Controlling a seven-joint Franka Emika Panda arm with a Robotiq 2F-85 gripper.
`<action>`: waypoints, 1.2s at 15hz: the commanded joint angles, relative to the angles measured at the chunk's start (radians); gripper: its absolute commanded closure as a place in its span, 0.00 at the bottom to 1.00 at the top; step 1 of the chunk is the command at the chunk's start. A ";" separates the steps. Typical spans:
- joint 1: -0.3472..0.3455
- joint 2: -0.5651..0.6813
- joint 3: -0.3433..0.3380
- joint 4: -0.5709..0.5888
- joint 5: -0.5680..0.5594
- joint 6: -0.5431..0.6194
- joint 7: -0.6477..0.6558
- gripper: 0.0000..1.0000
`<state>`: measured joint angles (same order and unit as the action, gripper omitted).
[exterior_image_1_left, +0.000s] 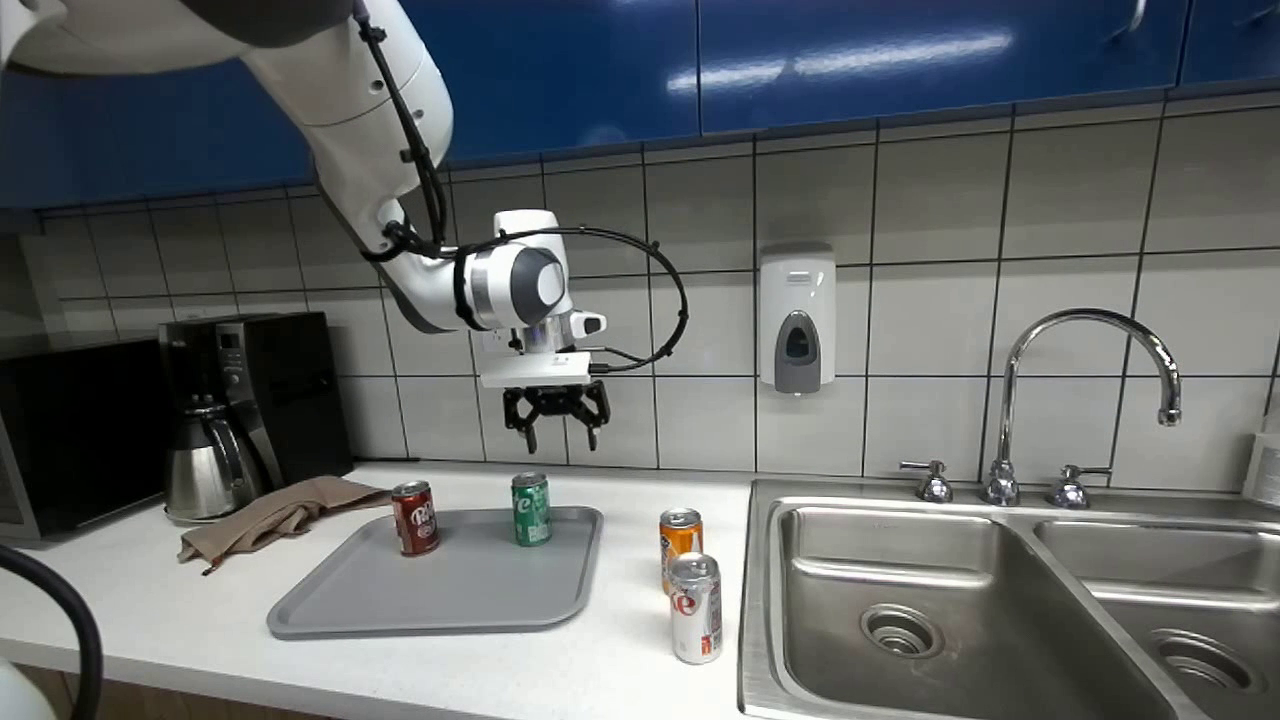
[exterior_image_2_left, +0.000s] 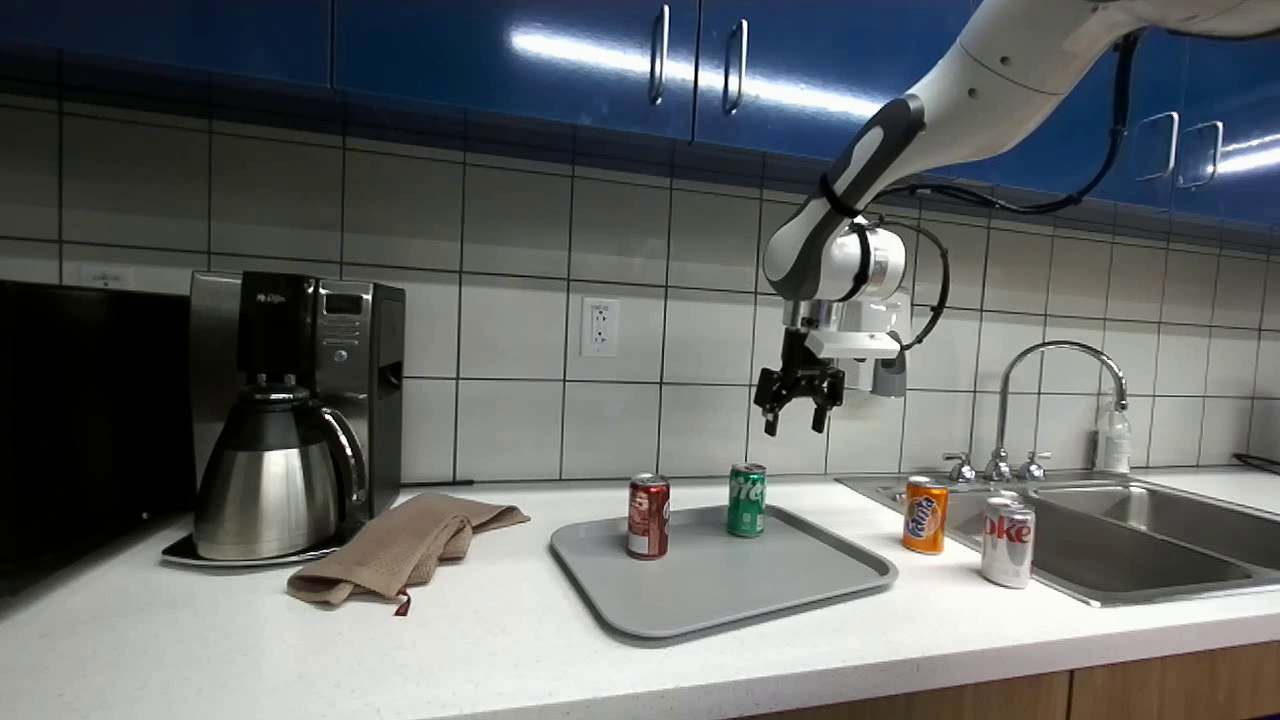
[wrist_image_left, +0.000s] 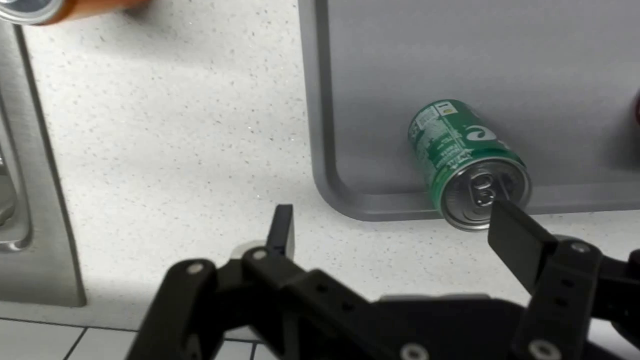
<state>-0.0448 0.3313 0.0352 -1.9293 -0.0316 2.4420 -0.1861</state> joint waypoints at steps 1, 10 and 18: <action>0.026 -0.047 0.026 -0.032 0.015 0.006 -0.020 0.00; 0.126 -0.048 0.092 -0.046 0.019 -0.006 -0.004 0.00; 0.173 -0.026 0.162 -0.022 0.061 -0.061 -0.033 0.00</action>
<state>0.1274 0.3136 0.1737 -1.9582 -0.0065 2.4287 -0.1849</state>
